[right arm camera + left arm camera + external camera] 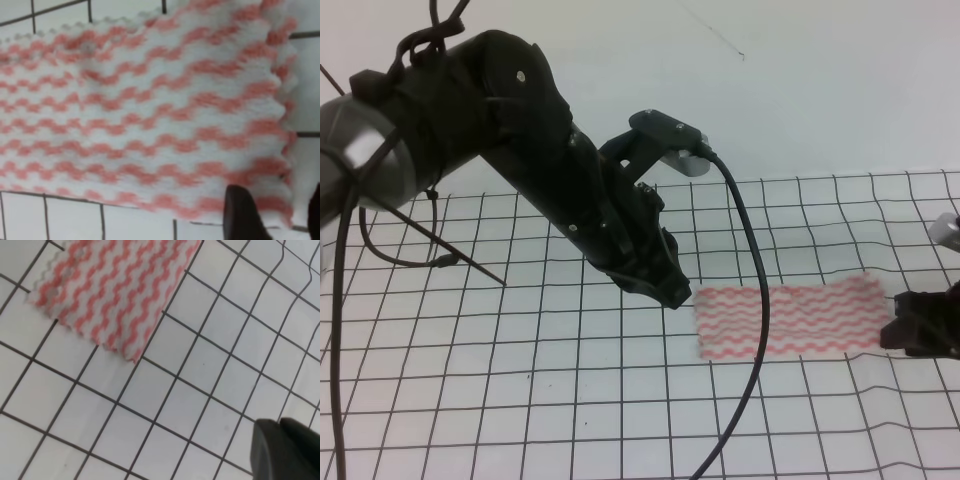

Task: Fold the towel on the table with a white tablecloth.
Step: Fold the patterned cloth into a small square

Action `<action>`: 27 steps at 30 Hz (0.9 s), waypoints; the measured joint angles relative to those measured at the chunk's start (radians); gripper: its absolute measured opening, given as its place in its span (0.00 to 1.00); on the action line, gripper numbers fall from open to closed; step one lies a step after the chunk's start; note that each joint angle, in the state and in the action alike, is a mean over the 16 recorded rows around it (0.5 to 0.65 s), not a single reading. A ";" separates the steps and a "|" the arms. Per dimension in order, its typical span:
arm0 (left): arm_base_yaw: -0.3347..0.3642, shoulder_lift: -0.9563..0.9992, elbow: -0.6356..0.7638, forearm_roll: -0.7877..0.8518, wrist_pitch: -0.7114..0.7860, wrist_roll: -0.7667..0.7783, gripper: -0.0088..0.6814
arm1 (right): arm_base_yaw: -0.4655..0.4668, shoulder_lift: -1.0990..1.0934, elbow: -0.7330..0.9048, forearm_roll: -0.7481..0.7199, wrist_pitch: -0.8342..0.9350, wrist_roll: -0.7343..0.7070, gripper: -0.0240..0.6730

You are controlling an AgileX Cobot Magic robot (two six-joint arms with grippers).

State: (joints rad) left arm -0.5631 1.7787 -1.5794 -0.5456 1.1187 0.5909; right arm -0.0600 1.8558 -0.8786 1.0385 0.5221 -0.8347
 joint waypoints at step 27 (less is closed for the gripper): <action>0.000 0.000 0.000 0.001 0.000 0.000 0.01 | 0.002 0.006 0.000 0.070 0.023 -0.111 0.24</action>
State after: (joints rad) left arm -0.5631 1.7787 -1.5794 -0.5442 1.1182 0.5909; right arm -0.0583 1.8619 -0.8786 1.1086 0.5454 -0.9454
